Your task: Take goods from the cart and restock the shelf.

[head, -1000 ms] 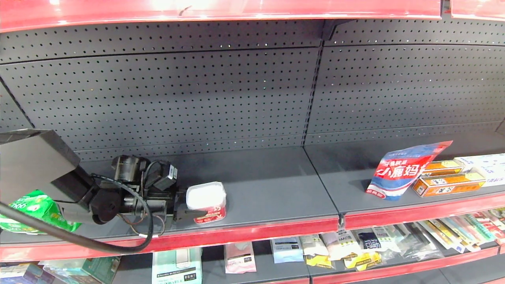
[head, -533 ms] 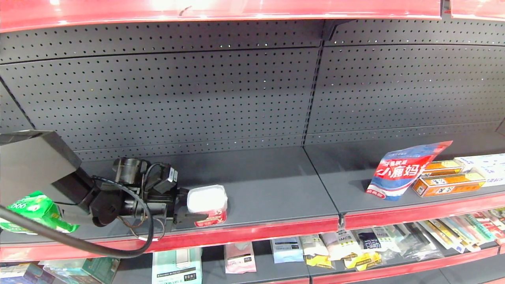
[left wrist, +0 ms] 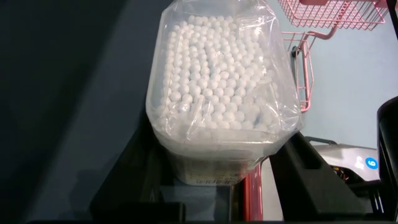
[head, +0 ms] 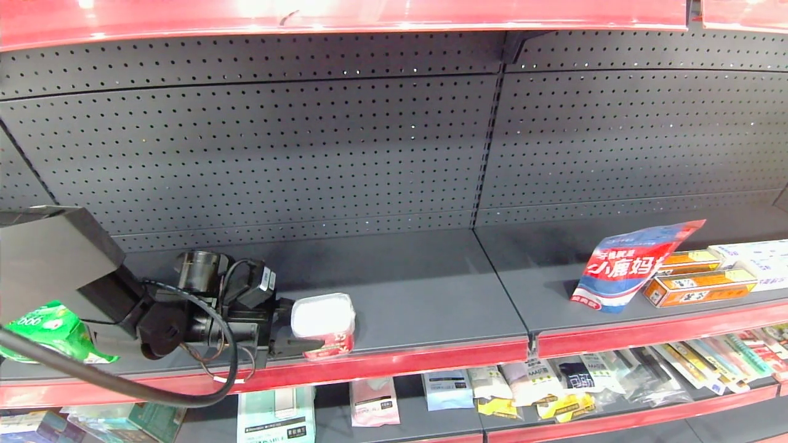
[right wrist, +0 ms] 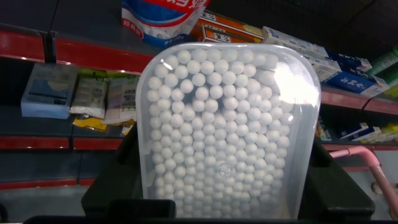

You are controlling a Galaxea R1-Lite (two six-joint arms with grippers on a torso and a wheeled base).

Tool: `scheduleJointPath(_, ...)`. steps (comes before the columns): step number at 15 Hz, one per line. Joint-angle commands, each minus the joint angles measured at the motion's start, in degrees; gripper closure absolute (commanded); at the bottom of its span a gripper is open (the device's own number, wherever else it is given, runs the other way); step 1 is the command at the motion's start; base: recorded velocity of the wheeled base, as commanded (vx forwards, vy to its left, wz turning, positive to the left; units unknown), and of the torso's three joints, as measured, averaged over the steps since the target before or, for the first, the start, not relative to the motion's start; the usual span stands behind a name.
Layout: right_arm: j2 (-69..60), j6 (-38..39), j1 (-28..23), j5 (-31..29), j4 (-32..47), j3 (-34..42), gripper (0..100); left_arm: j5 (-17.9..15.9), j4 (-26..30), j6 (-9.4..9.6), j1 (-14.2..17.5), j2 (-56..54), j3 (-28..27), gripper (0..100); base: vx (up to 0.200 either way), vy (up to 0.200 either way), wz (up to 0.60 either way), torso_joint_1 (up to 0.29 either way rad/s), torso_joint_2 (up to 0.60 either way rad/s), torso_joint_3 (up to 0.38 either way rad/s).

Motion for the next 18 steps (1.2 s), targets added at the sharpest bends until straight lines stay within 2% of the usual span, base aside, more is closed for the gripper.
scheduleJointPath(1,0.1,0.0,0.0,0.0,0.0,0.0,100,0.1,0.0,0.02,0.0,0.2,0.0,100,0.0,0.0,0.0,0.0,0.0,0.0)
scheduleJointPath(4,0.1,-0.2,0.0,0.0,0.0,-0.2,100,0.1,0.1,0.55,0.0,0.3,0.4,100,0.0,0.0,0.0,0.0,0.0,0.0)
scheduleJointPath(18,-0.5,-0.4,0.0,-0.3,0.0,-0.3,100,0.1,-0.3,0.46,0.1,1.2,0.4,100,0.0,0.0,0.0,0.0,0.0,0.0)
